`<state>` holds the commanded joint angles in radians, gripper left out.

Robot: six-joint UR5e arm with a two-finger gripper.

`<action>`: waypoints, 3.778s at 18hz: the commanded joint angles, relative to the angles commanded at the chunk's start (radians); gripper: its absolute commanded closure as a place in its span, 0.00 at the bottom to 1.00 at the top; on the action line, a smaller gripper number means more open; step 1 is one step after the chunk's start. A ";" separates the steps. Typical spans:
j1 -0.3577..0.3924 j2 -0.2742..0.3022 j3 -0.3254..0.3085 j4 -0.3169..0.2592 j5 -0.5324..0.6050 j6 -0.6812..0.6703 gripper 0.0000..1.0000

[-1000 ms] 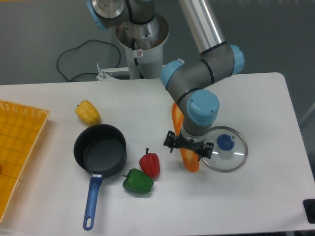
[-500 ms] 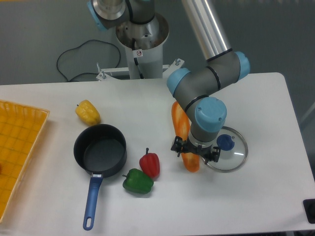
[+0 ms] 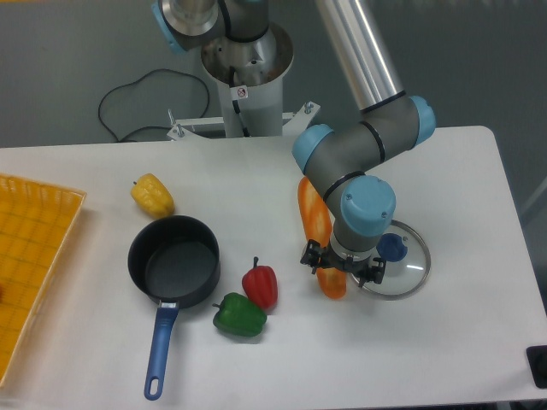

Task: Pick up the long bread
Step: 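Close the gripper on the baguette and hold it, then lift the gripped baguette up off the table, tilting it upright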

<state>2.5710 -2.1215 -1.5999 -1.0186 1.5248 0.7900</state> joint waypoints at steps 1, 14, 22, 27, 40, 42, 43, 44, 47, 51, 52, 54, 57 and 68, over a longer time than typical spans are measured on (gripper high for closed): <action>0.000 0.000 0.000 0.000 0.000 0.000 0.00; -0.008 -0.018 0.015 -0.002 0.003 -0.009 0.00; -0.012 -0.029 0.006 0.000 0.023 -0.006 0.00; -0.018 -0.035 0.006 0.000 0.021 -0.006 0.00; -0.021 -0.037 0.002 0.000 0.031 -0.009 0.03; -0.021 -0.040 0.002 0.000 0.032 -0.008 0.03; -0.021 -0.041 0.002 0.000 0.035 -0.009 0.04; -0.021 -0.041 0.002 0.000 0.035 -0.009 0.06; -0.021 -0.043 0.002 0.000 0.035 -0.009 0.07; -0.021 -0.041 0.002 0.000 0.035 -0.009 0.17; -0.021 -0.041 0.002 0.000 0.035 -0.008 0.20; -0.021 -0.041 0.002 0.000 0.035 -0.011 0.32; -0.021 -0.043 0.002 0.000 0.035 -0.011 0.56; -0.020 -0.034 0.021 -0.005 0.035 -0.003 0.75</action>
<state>2.5510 -2.1553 -1.5785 -1.0231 1.5601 0.7869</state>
